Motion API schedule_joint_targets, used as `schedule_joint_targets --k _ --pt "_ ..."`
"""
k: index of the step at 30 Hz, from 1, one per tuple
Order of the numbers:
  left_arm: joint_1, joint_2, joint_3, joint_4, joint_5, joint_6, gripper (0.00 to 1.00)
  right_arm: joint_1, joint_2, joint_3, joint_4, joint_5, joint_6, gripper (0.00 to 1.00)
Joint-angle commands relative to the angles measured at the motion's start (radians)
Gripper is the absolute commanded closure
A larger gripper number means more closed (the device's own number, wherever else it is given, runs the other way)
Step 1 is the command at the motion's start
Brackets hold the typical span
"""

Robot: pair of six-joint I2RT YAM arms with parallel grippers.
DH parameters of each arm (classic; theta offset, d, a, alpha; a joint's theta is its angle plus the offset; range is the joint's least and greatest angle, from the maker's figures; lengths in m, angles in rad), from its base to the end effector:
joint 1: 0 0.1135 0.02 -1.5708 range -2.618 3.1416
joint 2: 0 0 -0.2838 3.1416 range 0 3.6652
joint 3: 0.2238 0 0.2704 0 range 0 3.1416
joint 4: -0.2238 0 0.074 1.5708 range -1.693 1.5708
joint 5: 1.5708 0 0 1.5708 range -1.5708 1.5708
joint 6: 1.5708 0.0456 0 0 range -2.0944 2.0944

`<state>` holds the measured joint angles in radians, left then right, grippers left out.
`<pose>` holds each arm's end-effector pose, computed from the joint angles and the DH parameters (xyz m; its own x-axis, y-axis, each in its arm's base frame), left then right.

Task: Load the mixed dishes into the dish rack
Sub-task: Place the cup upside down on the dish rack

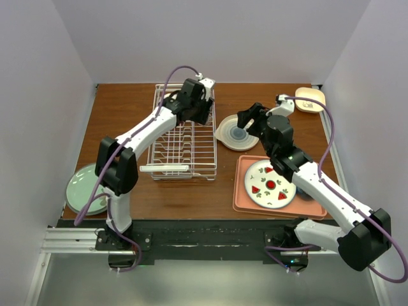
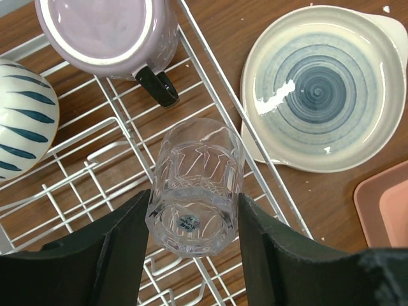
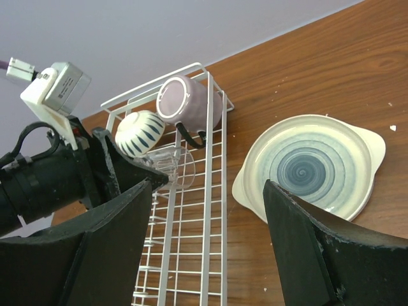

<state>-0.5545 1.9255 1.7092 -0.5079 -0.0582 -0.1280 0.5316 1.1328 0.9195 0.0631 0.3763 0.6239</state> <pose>0.4082 -0.2497 0.3025 -0.6210 0.2347 -0.7478 0.4127 0.9091 -0.0574 0.2543 0.1301 0.3559 -0.1971 0.5144 -0.8346 -0.0531 0.8444 0.5330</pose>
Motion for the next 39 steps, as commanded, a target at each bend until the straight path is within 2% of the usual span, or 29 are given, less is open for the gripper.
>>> schedule_joint_targets --k 1,9,25,26,28,29,31,32,35,37,39 --pt "-0.024 0.064 0.118 -0.060 -0.089 0.041 1.00 -0.001 -0.011 0.007 0.011 0.035 -0.012 0.26" --pt "-0.039 0.164 0.236 -0.149 -0.166 0.057 1.00 -0.001 -0.002 0.004 0.012 0.038 -0.009 0.26" --pt "-0.038 0.302 0.351 -0.187 -0.129 0.071 1.00 -0.002 0.007 0.001 0.015 0.029 0.000 0.26" --pt "-0.036 0.308 0.357 -0.193 -0.130 0.071 0.94 -0.002 0.007 0.001 0.015 0.026 0.000 0.26" --pt "-0.036 0.317 0.368 -0.196 -0.131 0.070 0.89 -0.002 0.008 0.001 0.014 0.029 0.000 0.26" --pt "-0.036 0.319 0.368 -0.193 -0.129 0.071 0.80 -0.001 0.008 0.001 0.014 0.026 0.000 0.26" --pt "-0.036 0.320 0.371 -0.190 -0.127 0.070 0.73 -0.002 0.008 0.001 0.015 0.027 -0.001 0.26" --pt "-0.036 0.320 0.371 -0.189 -0.126 0.070 0.65 -0.002 0.007 0.001 0.015 0.027 0.000 0.26" --pt "-0.035 0.323 0.380 -0.187 -0.126 0.067 0.58 -0.001 0.005 -0.001 0.014 0.030 0.000 0.26" --pt "-0.035 0.323 0.382 -0.185 -0.127 0.064 0.57 -0.001 0.004 -0.001 0.012 0.030 0.000 0.26" --pt "-0.033 0.323 0.385 -0.184 -0.134 0.059 0.51 -0.002 0.001 -0.001 0.009 0.032 -0.001 0.26"
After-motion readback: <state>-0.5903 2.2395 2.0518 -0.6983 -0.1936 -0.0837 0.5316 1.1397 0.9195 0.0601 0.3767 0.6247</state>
